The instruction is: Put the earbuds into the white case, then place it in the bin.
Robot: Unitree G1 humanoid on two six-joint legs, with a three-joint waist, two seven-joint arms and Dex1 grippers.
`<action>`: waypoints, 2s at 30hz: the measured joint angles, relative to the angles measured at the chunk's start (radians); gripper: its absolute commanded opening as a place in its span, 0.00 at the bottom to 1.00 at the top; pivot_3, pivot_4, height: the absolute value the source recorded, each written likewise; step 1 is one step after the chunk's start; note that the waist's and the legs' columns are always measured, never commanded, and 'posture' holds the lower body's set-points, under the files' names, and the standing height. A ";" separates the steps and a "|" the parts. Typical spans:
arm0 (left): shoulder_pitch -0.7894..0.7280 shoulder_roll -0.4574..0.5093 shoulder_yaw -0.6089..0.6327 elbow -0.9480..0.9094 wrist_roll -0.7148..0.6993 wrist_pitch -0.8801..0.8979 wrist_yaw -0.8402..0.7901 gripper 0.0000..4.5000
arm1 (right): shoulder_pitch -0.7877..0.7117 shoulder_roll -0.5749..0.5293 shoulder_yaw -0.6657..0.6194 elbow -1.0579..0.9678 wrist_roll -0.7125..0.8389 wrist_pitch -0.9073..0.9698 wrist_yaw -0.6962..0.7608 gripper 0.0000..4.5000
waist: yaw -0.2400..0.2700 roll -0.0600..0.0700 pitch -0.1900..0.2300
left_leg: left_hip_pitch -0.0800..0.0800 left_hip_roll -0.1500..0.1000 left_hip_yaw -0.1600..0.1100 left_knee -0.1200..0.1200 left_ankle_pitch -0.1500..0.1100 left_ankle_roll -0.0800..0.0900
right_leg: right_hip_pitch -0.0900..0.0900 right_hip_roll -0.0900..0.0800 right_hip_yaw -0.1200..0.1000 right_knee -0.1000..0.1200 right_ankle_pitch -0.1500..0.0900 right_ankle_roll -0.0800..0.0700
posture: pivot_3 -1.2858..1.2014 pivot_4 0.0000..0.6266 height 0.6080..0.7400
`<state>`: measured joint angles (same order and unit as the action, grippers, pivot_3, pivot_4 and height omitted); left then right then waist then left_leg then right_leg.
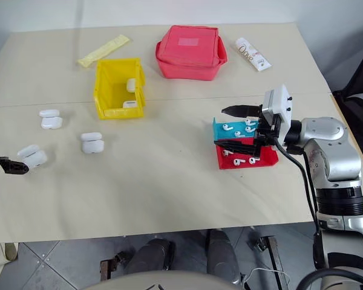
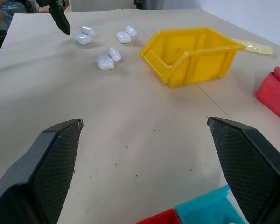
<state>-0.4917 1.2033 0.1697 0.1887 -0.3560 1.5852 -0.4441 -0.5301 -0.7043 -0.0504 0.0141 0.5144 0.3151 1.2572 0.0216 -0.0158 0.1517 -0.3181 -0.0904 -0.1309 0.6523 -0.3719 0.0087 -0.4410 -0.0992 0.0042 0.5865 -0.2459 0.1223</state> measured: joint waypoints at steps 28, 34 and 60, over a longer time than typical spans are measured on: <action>-0.086 -0.343 0.313 0.018 -0.627 0.029 1.036 0.99 | -0.028 0.000 0.003 0.037 -0.010 -0.007 0.019 1.00 | 0.002 -0.003 -0.002 | 0.000 0.000 0.001 0.005 -0.001 0.000 | -0.001 0.000 0.001 0.003 0.000 0.000 | 0.52 0.24 1.00; -0.084 -0.361 0.347 0.057 -0.699 0.028 1.154 0.99 | -0.028 0.000 0.003 0.037 -0.010 -0.007 0.019 1.00 | 0.003 -0.003 -0.002 | 0.000 -0.001 0.001 0.006 -0.001 0.000 | -0.001 0.000 0.001 0.003 0.000 0.000 | 0.52 0.24 1.00; -0.169 -0.306 0.213 0.171 -0.515 0.028 0.892 0.45 | -0.006 0.000 0.002 0.027 -0.010 -0.007 0.003 1.00 | -0.002 0.002 -0.006 | 0.001 0.000 0.003 0.006 -0.001 -0.001 | -0.001 0.000 0.001 0.004 0.000 0.000 | 0.52 0.24 1.00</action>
<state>-0.6609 0.8976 0.3829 0.3596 -0.8711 1.6135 0.4483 -0.5363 -0.7042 -0.0488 0.0416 0.5048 0.3084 1.2600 0.0197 -0.0141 0.1459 -0.3175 -0.0905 -0.1279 0.6584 -0.3727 0.0080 -0.4419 -0.0990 0.0054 0.5904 -0.2457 0.1226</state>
